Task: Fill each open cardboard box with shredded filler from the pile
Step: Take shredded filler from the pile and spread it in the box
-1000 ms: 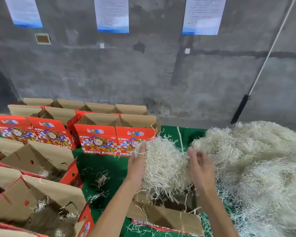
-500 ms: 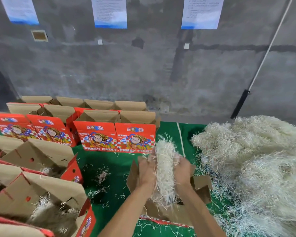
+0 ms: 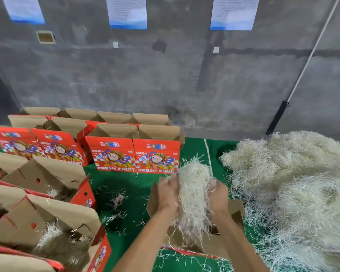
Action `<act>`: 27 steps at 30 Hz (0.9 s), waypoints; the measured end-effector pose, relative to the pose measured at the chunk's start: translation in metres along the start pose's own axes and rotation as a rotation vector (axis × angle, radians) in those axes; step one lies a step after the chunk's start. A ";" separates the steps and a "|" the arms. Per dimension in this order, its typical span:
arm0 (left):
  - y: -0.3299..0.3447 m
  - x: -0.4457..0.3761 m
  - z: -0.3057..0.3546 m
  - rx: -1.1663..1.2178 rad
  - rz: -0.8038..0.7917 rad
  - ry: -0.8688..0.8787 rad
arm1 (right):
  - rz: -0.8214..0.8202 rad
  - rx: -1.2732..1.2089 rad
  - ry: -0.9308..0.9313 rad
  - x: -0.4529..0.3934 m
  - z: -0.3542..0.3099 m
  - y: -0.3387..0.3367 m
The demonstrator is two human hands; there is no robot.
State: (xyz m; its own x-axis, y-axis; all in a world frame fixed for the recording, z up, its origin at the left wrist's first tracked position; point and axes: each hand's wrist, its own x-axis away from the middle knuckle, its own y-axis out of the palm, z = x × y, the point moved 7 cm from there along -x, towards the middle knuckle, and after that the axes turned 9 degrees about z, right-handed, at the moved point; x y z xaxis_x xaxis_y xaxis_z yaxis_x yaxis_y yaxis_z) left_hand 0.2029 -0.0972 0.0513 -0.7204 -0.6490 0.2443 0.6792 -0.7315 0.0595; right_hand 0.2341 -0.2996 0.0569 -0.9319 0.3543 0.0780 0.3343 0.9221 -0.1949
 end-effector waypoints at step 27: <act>-0.064 -0.063 -0.023 -0.303 0.057 0.208 | 0.173 -0.072 0.213 -0.029 0.048 -0.064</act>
State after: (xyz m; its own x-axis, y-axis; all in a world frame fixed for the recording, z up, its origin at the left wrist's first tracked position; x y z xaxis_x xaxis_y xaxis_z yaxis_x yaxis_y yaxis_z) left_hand 0.2019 -0.0141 0.0102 -0.7171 -0.6961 0.0347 0.6691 -0.7016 -0.2450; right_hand 0.2331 -0.3769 0.0204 -0.8119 0.5250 0.2553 0.5021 0.8511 -0.1534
